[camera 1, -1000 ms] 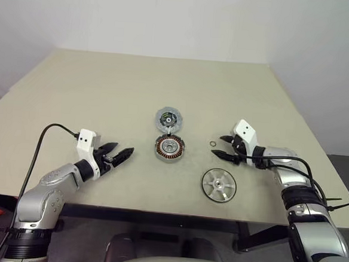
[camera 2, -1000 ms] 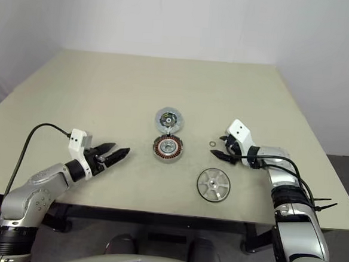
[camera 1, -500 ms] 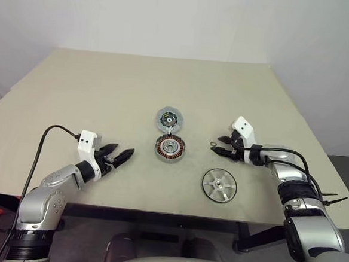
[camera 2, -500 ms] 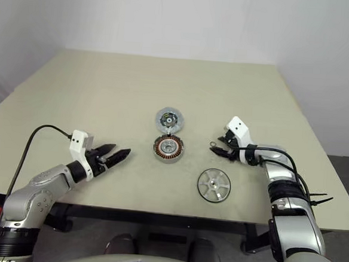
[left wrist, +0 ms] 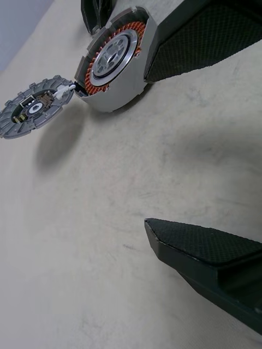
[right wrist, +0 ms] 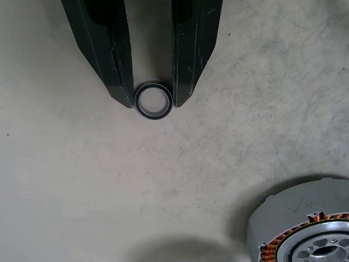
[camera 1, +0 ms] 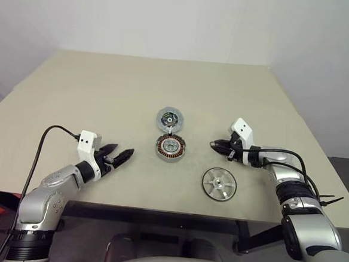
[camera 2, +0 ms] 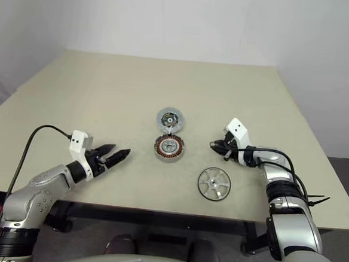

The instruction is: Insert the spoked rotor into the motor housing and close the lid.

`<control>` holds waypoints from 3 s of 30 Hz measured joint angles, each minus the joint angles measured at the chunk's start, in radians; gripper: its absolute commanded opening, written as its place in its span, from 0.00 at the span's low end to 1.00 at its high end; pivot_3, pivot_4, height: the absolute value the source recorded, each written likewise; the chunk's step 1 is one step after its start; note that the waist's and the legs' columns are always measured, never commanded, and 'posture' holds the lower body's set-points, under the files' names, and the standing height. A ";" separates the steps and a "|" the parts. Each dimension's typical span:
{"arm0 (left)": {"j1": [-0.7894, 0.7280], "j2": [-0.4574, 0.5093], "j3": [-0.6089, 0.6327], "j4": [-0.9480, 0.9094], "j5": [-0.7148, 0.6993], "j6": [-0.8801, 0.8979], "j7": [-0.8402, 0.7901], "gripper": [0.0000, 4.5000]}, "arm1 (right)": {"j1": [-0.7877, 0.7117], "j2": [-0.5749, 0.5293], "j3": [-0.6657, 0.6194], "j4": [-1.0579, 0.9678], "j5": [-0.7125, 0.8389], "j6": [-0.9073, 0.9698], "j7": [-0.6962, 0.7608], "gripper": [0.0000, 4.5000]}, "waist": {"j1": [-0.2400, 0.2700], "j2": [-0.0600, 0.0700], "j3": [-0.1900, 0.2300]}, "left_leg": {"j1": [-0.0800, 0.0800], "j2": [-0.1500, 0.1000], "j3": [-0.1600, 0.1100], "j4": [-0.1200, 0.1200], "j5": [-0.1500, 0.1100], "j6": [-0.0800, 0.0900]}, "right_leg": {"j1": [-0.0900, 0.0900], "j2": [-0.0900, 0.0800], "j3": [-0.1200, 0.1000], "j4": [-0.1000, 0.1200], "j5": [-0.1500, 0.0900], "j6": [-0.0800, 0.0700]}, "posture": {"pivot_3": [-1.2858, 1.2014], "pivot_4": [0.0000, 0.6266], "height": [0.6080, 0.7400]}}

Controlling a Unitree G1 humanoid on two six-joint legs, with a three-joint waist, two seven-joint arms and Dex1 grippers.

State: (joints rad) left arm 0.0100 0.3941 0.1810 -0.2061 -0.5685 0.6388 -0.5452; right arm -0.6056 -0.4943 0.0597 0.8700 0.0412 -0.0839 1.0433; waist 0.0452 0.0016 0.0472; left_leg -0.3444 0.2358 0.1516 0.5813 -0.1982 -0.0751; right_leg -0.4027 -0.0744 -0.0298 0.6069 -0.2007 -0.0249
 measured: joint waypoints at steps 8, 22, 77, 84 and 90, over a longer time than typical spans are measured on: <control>0.000 0.000 0.000 0.000 0.001 0.000 0.000 0.95 | -0.005 0.009 -0.008 0.011 0.016 0.010 0.001 0.15 | -0.001 0.000 0.000 | 0.000 0.000 0.000 0.000 0.000 0.000 | 0.000 0.000 0.000 0.000 0.000 0.000 | 0.52 0.00 1.00; 0.000 -0.001 -0.016 -0.002 0.003 0.000 0.002 0.95 | 0.031 0.082 0.070 -0.321 0.041 0.174 0.075 0.15 | 0.002 0.001 0.001 | -0.005 0.001 0.000 -0.004 -0.001 0.001 | -0.006 0.001 -0.002 -0.001 0.001 -0.007 | 0.52 0.00 1.00; 0.029 -0.007 -0.022 -0.020 0.006 -0.007 0.025 0.95 | -0.001 0.186 0.206 -0.364 0.024 0.209 0.047 0.15 | 0.001 0.001 0.001 | -0.003 0.001 0.000 -0.004 0.000 0.000 | -0.004 0.001 -0.001 0.000 0.001 -0.007 | 0.52 0.00 1.00; 0.029 -0.007 -0.023 -0.020 0.007 -0.007 0.026 0.95 | -0.001 0.188 0.206 -0.364 0.021 0.201 0.043 0.54 | 0.000 0.001 0.001 | -0.003 0.001 0.000 -0.004 0.000 0.000 | -0.004 0.001 -0.001 0.000 0.001 -0.007 | 0.52 0.00 1.00; 0.031 -0.007 -0.022 -0.020 0.008 -0.007 0.026 0.95 | -0.001 0.193 0.207 -0.363 0.018 0.186 0.033 0.87 | 0.000 0.001 0.001 | -0.003 0.001 0.000 -0.004 0.000 0.000 | -0.004 0.001 -0.001 0.000 0.001 -0.007 | 0.52 0.00 1.00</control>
State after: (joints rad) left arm 0.0411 0.3872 0.1588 -0.2258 -0.5606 0.6313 -0.5192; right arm -0.6066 -0.3018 0.2671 0.5067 0.0596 0.1023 1.0762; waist 0.0457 0.0027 0.0479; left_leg -0.3473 0.2373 0.1516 0.5775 -0.1983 -0.0752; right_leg -0.4069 -0.0736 -0.0311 0.6069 -0.1993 -0.0320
